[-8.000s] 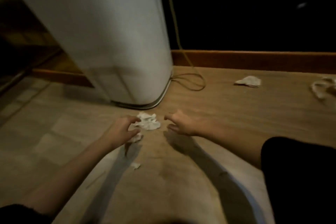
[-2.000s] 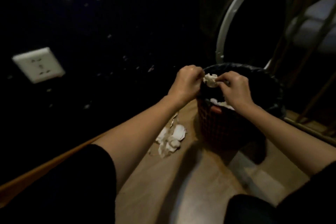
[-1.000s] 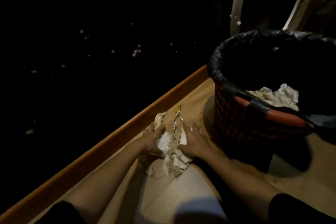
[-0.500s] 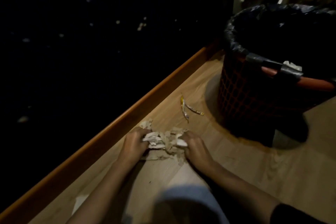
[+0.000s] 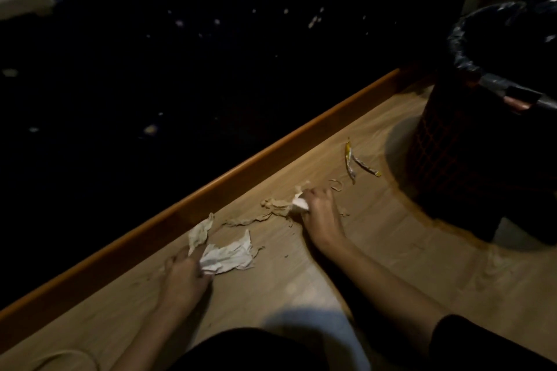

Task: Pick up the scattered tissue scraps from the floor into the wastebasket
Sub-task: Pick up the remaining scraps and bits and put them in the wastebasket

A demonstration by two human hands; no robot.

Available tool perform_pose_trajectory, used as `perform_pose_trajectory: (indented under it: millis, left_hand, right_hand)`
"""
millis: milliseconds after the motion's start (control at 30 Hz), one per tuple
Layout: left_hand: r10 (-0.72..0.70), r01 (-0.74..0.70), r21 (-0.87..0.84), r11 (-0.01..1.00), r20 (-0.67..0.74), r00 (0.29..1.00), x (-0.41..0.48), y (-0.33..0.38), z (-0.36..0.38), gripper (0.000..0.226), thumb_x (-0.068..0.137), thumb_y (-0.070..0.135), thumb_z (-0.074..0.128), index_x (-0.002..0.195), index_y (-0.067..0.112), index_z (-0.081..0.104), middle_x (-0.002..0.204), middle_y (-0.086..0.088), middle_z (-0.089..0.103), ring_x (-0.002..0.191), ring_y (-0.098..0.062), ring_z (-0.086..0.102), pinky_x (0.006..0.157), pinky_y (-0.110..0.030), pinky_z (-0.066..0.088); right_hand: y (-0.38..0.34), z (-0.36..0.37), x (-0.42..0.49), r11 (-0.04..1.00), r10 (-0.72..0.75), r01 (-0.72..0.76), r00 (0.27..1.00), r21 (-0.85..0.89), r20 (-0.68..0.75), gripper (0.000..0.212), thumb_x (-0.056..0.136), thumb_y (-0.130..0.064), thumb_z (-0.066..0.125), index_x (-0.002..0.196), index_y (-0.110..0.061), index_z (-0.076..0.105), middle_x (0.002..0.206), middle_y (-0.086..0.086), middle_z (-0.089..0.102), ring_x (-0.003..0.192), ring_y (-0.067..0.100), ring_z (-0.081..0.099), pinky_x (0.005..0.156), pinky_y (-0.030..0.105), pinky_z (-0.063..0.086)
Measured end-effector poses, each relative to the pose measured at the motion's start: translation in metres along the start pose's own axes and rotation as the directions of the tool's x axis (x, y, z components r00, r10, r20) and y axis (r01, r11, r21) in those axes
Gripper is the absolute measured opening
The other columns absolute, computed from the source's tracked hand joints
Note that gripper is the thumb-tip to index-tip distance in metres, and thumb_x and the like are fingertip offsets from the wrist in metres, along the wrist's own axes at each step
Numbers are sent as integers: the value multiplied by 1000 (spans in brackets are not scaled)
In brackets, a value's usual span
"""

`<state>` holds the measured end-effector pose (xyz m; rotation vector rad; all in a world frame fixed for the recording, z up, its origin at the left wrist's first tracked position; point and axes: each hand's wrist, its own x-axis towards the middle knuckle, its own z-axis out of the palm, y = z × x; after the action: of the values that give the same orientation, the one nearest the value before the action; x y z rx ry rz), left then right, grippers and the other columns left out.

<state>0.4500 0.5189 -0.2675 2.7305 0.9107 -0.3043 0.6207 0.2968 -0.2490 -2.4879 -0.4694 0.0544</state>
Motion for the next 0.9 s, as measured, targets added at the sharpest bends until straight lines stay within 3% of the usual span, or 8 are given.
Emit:
perform_pose_trajectory:
  millis: [100, 233, 367, 500, 633, 700, 833, 900]
  left_hand:
    - [-54, 46, -109, 993, -69, 996, -9, 7, 14, 45, 76, 11, 68, 119, 20, 60, 115, -9, 64, 104, -28, 56, 90, -39, 50]
    - [72, -121, -247, 962, -200, 977, -24, 34, 12, 37, 73, -6, 57, 98, 20, 68, 100, -8, 66, 96, -24, 58, 83, -35, 49]
    - [285, -361, -271, 892, -284, 916, 3, 70, -6, 41, 78, -3, 58, 112, 19, 64, 110, -6, 62, 102, -22, 54, 88, -38, 47]
    - [544, -561, -127, 818, -146, 826, 41, 126, -16, 43, 76, -5, 56, 111, 20, 61, 109, -7, 61, 105, -26, 52, 87, -37, 45]
    - [507, -507, -54, 860, -4, 862, 59, 159, -5, 66, 75, -12, 50, 130, 26, 47, 134, -14, 47, 123, -33, 40, 98, -44, 40]
    - [494, -494, 14, 869, 24, 869, 62, 168, 1, 76, 77, -14, 48, 138, 30, 37, 143, -13, 40, 126, -33, 36, 101, -45, 39]
    - [511, -511, 23, 860, -45, 858, 67, 186, 10, 56, 81, -9, 50, 128, 21, 52, 123, -12, 55, 111, -30, 44, 88, -40, 47]
    - [482, -484, -1, 875, -82, 872, 69, 194, 13, 45, 79, -10, 50, 117, 13, 60, 116, -12, 59, 110, -29, 46, 87, -38, 48]
  right_hand:
    - [7, 22, -27, 959, 45, -32, 998, -282, 42, 43, 82, -16, 66, 123, -23, 52, 139, 6, 45, 131, 32, 28, 103, 49, 29]
    - [29, 20, -64, 992, 8, -3, 999, -125, 40, 54, 76, 4, 65, 125, -15, 54, 134, 11, 51, 122, 30, 40, 94, 40, 47]
    - [57, -2, -60, 998, -61, 60, 997, 34, 46, 39, 71, 12, 64, 106, -6, 67, 112, 16, 60, 104, 31, 52, 83, 30, 45]
    - [71, -36, -2, 999, 51, -51, 993, 8, -102, 33, 74, 7, 63, 105, -3, 66, 109, 19, 61, 103, 33, 52, 85, 35, 43]
    - [79, -55, 64, 993, 66, -81, 984, -88, -164, 34, 80, 7, 60, 112, -4, 64, 112, 18, 59, 107, 34, 50, 86, 36, 46]
    - [88, -55, 86, 980, 136, -150, 984, -128, -111, 34, 84, -2, 61, 118, -7, 59, 117, 16, 55, 110, 33, 46, 88, 38, 45]
    - [95, -36, 91, 950, 283, -274, 958, -150, 42, 51, 85, -34, 64, 125, -8, 49, 130, 14, 45, 120, 32, 36, 98, 40, 36]
    - [90, -21, 75, 970, 205, -205, 979, -127, -14, 45, 83, -26, 67, 121, -7, 53, 127, 12, 50, 116, 29, 40, 95, 39, 39]
